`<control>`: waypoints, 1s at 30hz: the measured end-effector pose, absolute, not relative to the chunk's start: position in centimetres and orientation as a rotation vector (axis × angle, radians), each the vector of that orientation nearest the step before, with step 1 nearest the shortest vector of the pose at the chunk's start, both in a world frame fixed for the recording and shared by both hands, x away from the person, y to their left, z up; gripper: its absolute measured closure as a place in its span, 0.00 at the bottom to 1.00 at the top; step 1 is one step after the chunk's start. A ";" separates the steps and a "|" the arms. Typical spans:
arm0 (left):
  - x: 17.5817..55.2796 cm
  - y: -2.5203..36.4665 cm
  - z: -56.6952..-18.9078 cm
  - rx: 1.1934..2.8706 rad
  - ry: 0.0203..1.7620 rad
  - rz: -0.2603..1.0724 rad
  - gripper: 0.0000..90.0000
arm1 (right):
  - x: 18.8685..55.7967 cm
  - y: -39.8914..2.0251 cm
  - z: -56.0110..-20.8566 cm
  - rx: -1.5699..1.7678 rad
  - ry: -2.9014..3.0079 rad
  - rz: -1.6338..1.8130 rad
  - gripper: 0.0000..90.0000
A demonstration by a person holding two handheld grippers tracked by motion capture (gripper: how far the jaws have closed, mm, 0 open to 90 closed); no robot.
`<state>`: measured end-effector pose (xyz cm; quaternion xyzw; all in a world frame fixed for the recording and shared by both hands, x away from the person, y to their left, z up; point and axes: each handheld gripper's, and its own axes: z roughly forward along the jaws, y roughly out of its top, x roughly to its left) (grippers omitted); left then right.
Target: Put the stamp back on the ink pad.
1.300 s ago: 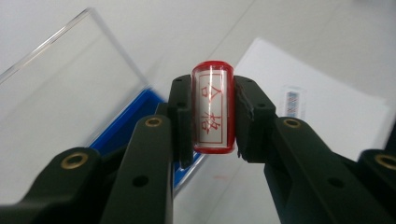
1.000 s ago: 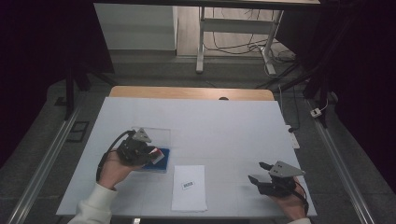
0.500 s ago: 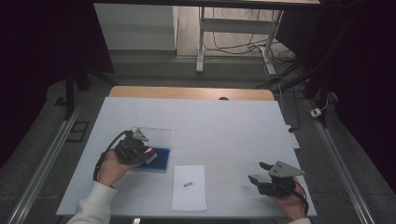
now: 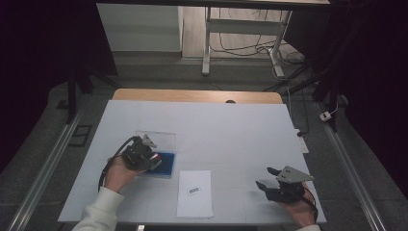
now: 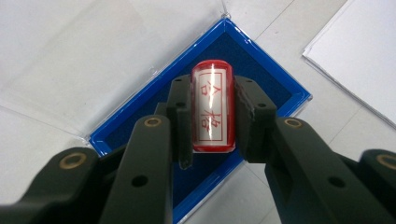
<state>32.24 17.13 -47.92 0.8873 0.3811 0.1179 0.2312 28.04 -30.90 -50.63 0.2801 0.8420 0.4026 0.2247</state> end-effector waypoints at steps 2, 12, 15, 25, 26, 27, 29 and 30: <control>32.1 17.2 -47.9 2.430 1.045 0.333 0.74 | 28.0 -30.9 -50.6 0.774 2.323 1.111 0.36; 30.6 17.4 -46.7 2.308 1.014 0.398 0.38 | 28.0 -31.0 -50.6 0.777 2.322 1.117 0.36; 29.7 17.6 -46.5 2.275 0.995 0.406 0.35 | 28.0 -31.1 -50.6 0.780 2.319 1.123 0.36; 25.8 18.8 -47.1 2.139 0.996 0.421 0.34 | 28.0 -31.1 -50.6 0.777 2.318 1.136 0.36; 25.4 18.9 -47.3 2.133 0.997 0.422 0.34 | 28.0 -31.1 -50.6 0.778 2.319 1.132 0.36; 25.1 18.9 -47.4 2.128 0.998 0.423 0.34 | 28.0 -31.2 -50.6 0.776 2.319 1.133 0.36; 24.3 19.2 -47.8 2.116 1.004 0.427 0.34 | 27.9 -31.2 -50.6 0.776 2.319 1.126 0.36; 24.0 19.3 -48.0 2.106 1.005 0.429 0.34 | 27.9 -31.2 -50.6 0.776 2.319 1.126 0.36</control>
